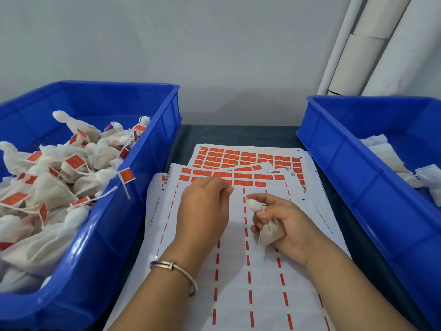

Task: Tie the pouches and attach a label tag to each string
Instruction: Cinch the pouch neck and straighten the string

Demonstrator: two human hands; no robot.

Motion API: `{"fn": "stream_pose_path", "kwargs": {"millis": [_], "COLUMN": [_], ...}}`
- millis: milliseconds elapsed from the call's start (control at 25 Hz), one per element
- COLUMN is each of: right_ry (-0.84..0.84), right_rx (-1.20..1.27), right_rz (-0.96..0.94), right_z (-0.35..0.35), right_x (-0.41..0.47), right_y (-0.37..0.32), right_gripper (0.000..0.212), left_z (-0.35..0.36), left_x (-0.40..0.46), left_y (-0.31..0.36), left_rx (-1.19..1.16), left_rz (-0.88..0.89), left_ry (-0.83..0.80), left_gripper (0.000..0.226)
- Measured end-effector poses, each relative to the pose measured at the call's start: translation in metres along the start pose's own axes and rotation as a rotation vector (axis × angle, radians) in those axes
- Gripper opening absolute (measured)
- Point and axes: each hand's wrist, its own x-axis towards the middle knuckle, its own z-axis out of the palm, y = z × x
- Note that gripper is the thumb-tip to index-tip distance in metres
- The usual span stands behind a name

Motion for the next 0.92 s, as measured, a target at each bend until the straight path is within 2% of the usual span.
{"fn": "stream_pose_path", "kwargs": {"millis": [120,240,360,440,520,600,680,800,920], "right_ry": [-0.096,-0.227,-0.298,-0.268,-0.245,-0.233,-0.219,-0.137,0.039], "right_rx": [-0.048,-0.058,0.189,0.208,0.147,0.188,0.258,0.228,0.168], "right_rz": [0.023,0.021,0.025,-0.026,-0.097,-0.114,-0.097,-0.101,-0.092], "right_z": [0.001,-0.004,-0.009,-0.009,-0.008,-0.011,-0.018,-0.033,-0.047], "right_x": [-0.005,-0.009,-0.011,-0.01,-0.01,-0.011,-0.011,-0.01,0.002], "right_y": [-0.004,-0.007,-0.01,-0.012,-0.013,-0.017,-0.024,-0.042,-0.055], "right_gripper": [0.045,0.036,0.024,0.026,0.019,0.013,0.017,0.023,0.02], "left_z": [-0.001,-0.002,-0.002,-0.003,-0.006,-0.012,-0.019,-0.028,-0.016], "left_x": [0.002,0.002,0.0,-0.002,-0.004,-0.004,-0.001,0.015,0.04], "left_y": [0.0,0.002,0.009,0.018,0.025,0.03,0.032,0.033,0.033], "left_rx": [-0.035,-0.041,-0.055,-0.058,-0.058,-0.071,-0.103,-0.111,-0.041], "left_rz": [-0.066,-0.023,0.04,0.06,0.091,0.119,0.105,-0.005,-0.056], "left_ry": [0.065,0.045,0.047,0.045,0.037,0.015,-0.042,-0.185,-0.348], "left_gripper": [0.011,0.015,0.019,0.026,0.037,0.04,0.032,0.007,0.017]}}
